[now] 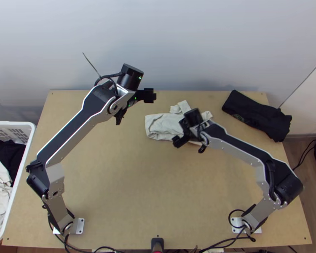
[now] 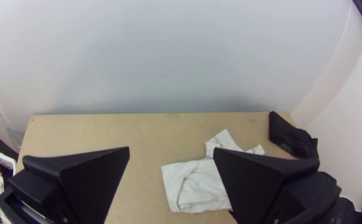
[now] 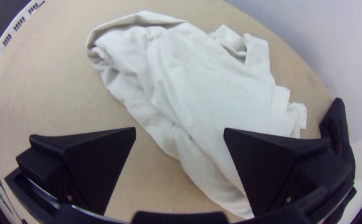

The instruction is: Fold the t-shirt

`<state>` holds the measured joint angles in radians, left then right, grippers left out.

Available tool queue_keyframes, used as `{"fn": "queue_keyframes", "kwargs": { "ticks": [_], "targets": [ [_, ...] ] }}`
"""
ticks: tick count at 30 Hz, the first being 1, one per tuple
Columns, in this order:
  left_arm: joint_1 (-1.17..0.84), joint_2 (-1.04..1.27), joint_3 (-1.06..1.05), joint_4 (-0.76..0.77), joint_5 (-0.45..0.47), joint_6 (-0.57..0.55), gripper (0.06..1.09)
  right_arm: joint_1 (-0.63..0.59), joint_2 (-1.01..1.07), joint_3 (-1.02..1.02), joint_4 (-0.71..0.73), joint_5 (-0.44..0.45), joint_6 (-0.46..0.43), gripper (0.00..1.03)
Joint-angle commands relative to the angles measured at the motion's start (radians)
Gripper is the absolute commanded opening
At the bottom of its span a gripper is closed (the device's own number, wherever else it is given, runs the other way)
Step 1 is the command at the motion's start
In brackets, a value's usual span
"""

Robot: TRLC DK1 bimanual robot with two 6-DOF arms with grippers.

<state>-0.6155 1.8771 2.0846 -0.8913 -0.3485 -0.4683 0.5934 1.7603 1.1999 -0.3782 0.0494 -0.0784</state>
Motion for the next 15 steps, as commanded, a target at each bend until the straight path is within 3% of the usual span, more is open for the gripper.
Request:
{"fn": "queue_keyframes", "kwargs": {
  "ticks": [1,15],
  "targets": [
    [0.022,-0.021,-0.028,-0.003,0.003,-0.006,1.04,0.046,0.025,-0.028,0.024,0.107,-0.054,0.99],
    [0.022,-0.004,-0.026,0.0,0.005,0.0,1.04,0.013,0.179,0.078,0.061,0.106,-0.031,0.99]
  ]
}}
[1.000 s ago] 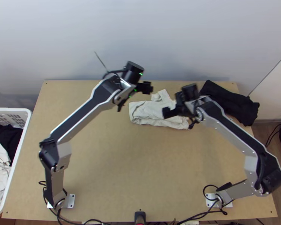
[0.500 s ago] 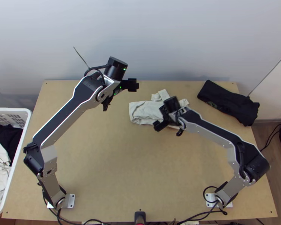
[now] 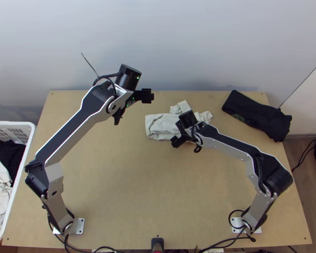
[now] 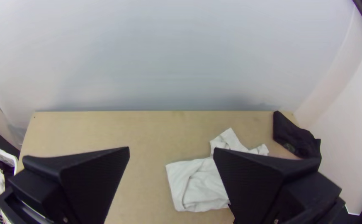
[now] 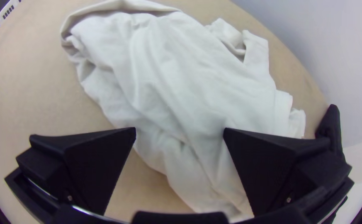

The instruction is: Fold the t-shirt

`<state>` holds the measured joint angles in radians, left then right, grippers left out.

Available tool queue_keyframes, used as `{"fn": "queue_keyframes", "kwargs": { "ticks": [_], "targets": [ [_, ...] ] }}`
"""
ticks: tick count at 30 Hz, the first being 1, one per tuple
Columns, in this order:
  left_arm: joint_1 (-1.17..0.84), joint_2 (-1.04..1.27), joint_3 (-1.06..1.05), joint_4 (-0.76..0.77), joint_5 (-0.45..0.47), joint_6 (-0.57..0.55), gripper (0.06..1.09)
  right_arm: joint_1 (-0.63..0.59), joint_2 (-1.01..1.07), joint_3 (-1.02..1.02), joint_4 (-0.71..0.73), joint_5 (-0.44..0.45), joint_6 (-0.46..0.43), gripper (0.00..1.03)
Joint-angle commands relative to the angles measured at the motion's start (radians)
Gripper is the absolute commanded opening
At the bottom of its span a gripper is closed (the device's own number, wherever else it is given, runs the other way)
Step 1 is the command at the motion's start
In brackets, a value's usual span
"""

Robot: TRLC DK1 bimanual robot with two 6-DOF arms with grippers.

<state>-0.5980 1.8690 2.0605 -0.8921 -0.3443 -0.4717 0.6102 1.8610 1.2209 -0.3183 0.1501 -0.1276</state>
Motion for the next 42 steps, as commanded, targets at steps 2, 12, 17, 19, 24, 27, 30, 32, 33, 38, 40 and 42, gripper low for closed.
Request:
{"fn": "queue_keyframes", "kwargs": {
  "ticks": [2,12,17,19,24,27,30,32,33,38,40,42],
  "targets": [
    [0.006,0.004,-0.002,0.001,0.001,0.005,1.04,-0.006,0.101,0.083,-0.01,0.005,0.051,0.98],
    [0.027,-0.007,0.003,-0.008,0.002,0.018,1.04,-0.033,0.099,0.135,-0.053,0.006,0.068,0.03],
    [0.03,-0.005,0.01,-0.002,0.008,0.019,1.04,-0.067,0.058,0.137,-0.094,0.006,0.108,0.03],
    [0.03,-0.007,0.012,-0.002,0.008,0.019,1.04,-0.084,0.029,0.152,-0.127,0.0,0.135,0.03],
    [0.03,-0.018,0.015,-0.002,0.008,0.019,1.04,-0.147,-0.039,0.253,-0.254,-0.078,0.215,0.03],
    [0.03,-0.024,0.015,-0.002,0.008,0.019,1.04,-0.199,-0.059,0.348,-0.337,-0.13,0.253,0.03],
    [0.03,-0.028,0.018,-0.002,0.008,0.019,1.04,-0.24,-0.075,0.419,-0.381,-0.165,0.281,0.03],
    [0.03,-0.031,0.02,-0.002,0.01,0.018,1.04,-0.263,-0.089,0.456,-0.404,-0.187,0.302,0.03],
    [0.029,-0.031,0.023,-0.002,0.01,0.018,1.04,-0.276,-0.095,0.474,-0.418,-0.195,0.309,0.03],
    [0.026,-0.031,0.043,-0.004,0.01,0.015,1.04,-0.339,-0.118,0.589,-0.505,-0.239,0.341,0.03],
    [0.026,-0.034,0.046,-0.004,0.01,0.015,1.04,-0.375,-0.126,0.634,-0.535,-0.256,0.345,0.03],
    [0.026,-0.041,0.046,-0.005,0.01,0.013,1.04,-0.423,-0.129,0.68,-0.568,-0.273,0.345,0.03]
  ]
}}
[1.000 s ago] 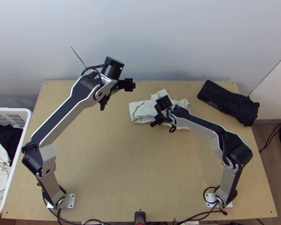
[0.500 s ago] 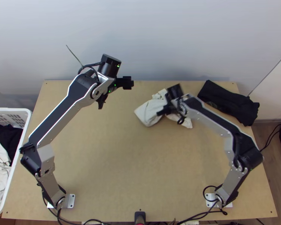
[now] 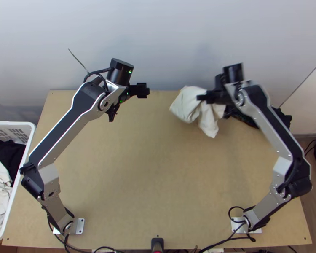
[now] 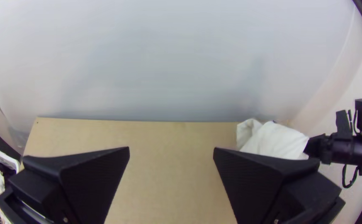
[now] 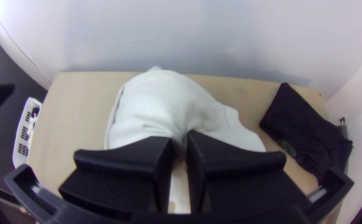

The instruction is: Fold the t-shirt

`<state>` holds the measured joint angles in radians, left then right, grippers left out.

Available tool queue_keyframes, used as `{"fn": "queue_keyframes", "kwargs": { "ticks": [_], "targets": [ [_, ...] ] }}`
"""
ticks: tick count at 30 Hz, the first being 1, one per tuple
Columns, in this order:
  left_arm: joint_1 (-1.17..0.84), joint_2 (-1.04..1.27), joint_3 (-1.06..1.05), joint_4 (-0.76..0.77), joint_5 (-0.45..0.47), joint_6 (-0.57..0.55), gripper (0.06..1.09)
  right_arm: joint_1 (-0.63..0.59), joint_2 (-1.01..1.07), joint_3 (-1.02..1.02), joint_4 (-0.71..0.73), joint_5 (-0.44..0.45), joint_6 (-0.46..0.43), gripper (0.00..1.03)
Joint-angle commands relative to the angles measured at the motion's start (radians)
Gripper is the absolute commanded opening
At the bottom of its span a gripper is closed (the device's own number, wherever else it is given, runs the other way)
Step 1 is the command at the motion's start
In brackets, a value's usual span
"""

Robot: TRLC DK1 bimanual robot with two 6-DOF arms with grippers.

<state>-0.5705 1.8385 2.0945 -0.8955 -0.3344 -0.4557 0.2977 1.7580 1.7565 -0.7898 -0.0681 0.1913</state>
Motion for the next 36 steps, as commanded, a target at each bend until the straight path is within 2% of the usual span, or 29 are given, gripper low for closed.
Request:
{"fn": "queue_keyframes", "kwargs": {
  "ticks": [1,6,13,18,22,26,30,36],
  "targets": [
    [-0.002,-0.013,0.012,-0.003,0.0,-0.003,1.04,-0.14,-0.029,0.166,-0.112,-0.067,0.027,0.03],
    [0.001,-0.024,0.01,-0.016,0.0,-0.008,1.04,-0.339,-0.032,0.273,-0.193,-0.144,0.007,0.03],
    [0.001,-0.025,0.01,-0.017,0.0,-0.011,1.04,-0.667,-0.038,0.334,-0.259,-0.262,-0.073,0.03],
    [0.001,-0.03,0.01,-0.034,0.0,-0.012,1.04,-0.887,0.003,0.337,-0.259,-0.3,-0.161,0.03],
    [0.008,-0.035,0.009,-0.043,0.0,-0.012,1.04,-1.006,0.072,0.351,-0.259,-0.317,-0.225,0.03],
    [0.014,-0.042,-0.004,-0.049,0.0,-0.012,1.04,-1.013,0.126,0.317,-0.259,-0.317,-0.253,0.03],
    [0.021,-0.047,-0.01,-0.06,0.0,-0.012,1.04,-0.914,0.192,0.299,-0.25,-0.315,-0.25,0.03],
    [0.044,-0.09,-0.045,-0.062,0.0,-0.012,1.04,-0.77,0.31,0.301,-0.169,-0.299,-0.139,0.03]
  ]
}}
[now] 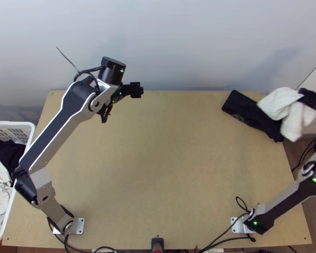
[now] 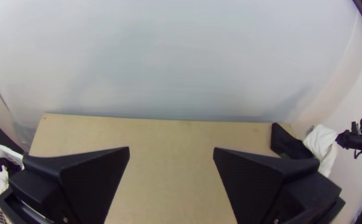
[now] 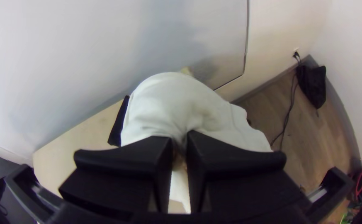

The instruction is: Fold the t-shirt

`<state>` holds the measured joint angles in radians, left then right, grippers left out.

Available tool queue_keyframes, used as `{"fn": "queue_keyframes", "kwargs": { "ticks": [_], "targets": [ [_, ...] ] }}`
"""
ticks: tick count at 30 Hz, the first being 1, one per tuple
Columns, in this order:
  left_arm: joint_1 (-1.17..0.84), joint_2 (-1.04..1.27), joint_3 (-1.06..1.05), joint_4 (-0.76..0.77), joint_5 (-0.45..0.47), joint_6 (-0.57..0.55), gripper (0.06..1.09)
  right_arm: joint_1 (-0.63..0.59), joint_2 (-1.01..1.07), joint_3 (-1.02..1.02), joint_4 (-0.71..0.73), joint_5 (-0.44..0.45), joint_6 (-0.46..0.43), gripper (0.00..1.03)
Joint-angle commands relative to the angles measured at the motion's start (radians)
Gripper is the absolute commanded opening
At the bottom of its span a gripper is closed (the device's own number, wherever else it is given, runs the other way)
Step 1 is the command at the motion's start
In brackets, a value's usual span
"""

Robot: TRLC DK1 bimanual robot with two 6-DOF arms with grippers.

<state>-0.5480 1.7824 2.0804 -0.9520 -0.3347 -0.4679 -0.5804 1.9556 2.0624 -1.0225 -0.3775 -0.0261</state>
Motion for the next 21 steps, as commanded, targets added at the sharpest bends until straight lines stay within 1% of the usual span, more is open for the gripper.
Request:
{"fn": "queue_keyframes", "kwargs": {
  "ticks": [1,5,8,12,14,19,20,21],
  "targets": [
    [0.028,-0.043,-0.043,-0.004,0.0,0.002,1.04,0.131,0.124,-0.002,0.078,0.012,0.106,0.03],
    [0.054,-0.083,-0.091,-0.004,0.0,0.002,1.04,0.225,0.157,0.008,0.144,0.038,0.192,0.03],
    [0.071,-0.107,-0.123,-0.002,0.002,0.002,1.04,0.267,0.184,0.028,0.156,0.043,0.235,0.03],
    [0.085,-0.127,-0.14,-0.001,0.005,0.003,1.04,0.29,0.184,-0.012,0.154,0.043,0.239,0.03],
    [0.088,-0.13,-0.14,0.001,0.006,0.003,1.04,0.283,0.157,-0.071,0.154,0.054,0.213,0.03],
    [0.088,-0.129,-0.14,0.007,0.01,0.003,1.04,0.244,0.088,-0.275,0.16,0.061,0.071,0.03],
    [0.088,-0.127,-0.14,0.009,0.011,0.003,1.04,0.241,0.077,-0.317,0.159,0.06,0.038,0.07],
    [0.088,-0.123,-0.14,0.012,0.011,0.003,1.04,0.238,0.066,-0.357,0.16,0.065,0.015,0.21]
  ]
}}
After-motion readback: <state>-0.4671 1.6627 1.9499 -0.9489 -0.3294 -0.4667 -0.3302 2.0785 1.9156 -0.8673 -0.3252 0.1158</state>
